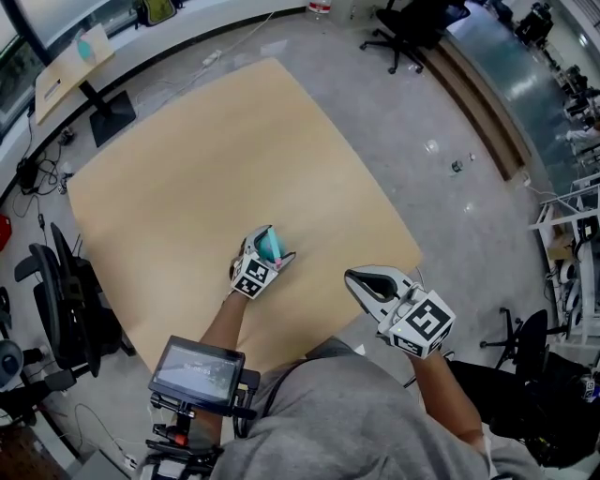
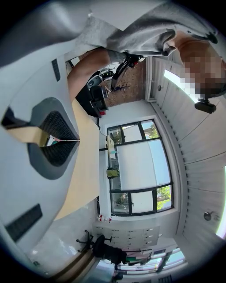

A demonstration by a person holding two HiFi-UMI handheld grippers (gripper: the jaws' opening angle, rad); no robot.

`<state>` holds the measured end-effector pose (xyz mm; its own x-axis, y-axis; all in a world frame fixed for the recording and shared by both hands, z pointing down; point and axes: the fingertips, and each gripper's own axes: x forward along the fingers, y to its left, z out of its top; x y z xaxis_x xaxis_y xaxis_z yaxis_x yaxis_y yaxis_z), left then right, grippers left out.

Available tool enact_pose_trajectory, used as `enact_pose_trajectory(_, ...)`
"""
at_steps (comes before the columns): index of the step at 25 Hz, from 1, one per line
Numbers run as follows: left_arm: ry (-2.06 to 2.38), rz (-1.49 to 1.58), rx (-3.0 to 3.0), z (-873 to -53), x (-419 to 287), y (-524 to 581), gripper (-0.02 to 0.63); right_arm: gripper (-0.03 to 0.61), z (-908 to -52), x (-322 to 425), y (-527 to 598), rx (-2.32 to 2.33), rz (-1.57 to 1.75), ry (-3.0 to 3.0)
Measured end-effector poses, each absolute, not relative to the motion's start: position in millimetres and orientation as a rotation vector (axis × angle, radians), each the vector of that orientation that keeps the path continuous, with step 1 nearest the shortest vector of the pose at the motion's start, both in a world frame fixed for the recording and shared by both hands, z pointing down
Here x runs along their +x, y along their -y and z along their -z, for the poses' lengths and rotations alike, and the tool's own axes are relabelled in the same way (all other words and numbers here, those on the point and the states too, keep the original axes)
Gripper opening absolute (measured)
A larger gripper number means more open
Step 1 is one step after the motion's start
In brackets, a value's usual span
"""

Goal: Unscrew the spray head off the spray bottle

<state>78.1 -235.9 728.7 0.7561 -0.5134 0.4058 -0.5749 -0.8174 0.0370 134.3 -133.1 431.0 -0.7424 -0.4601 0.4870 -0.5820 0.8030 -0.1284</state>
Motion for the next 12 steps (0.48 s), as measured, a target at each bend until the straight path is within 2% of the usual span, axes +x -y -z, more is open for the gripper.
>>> enact_pose_trajectory(6,0.855,-0.74,2.781,-728,76,228,0.407,0.006,-437,117,137,0.716,-0.405,2.571)
enact_pose_trajectory(12,0.884,-0.958,2.837,-683,71,205,0.405,0.009,-437,96,144,0.673,-0.486,2.6)
